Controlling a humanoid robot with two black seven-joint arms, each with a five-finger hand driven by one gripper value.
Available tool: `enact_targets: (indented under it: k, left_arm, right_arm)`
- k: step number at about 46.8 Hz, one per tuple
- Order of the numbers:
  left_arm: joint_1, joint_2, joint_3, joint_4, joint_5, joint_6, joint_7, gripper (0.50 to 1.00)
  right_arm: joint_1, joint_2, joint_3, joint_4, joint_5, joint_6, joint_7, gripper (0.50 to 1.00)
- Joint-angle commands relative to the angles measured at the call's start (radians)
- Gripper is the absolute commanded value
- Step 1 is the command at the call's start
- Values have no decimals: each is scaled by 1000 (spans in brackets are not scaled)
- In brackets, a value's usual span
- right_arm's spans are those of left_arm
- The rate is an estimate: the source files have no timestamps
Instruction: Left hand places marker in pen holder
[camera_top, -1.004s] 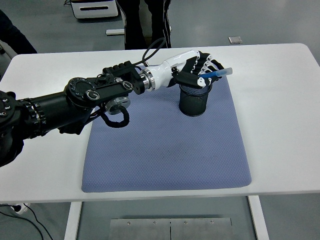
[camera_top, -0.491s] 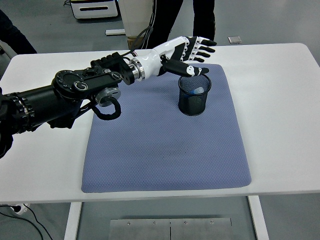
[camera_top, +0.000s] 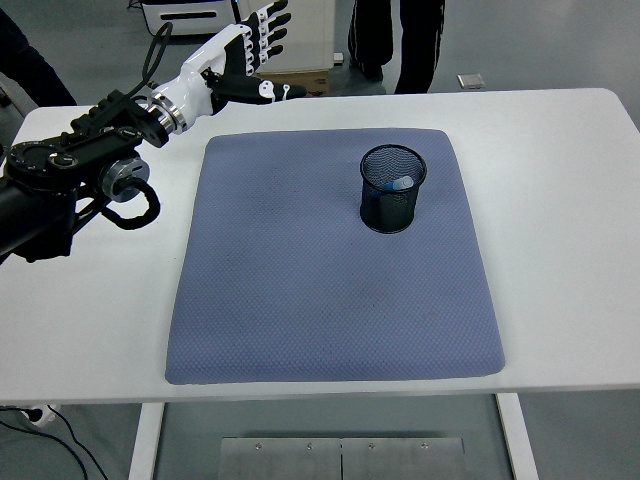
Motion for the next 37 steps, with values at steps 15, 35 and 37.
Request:
enact_targets:
  k: [15, 35, 37]
  left_arm:
    - [190, 44, -248, 0, -1, -19, -5, 1000]
    - [391, 69, -415, 0, -1, -33, -5, 1000]
    - [407, 69, -427, 0, -1, -33, -7, 1000]
  right_arm:
    - [0, 0, 0, 0, 0, -1, 0, 1000]
    - [0, 0, 0, 0, 0, -1, 0, 1000]
    - [0, 0, 0, 0, 0, -1, 0, 1000]
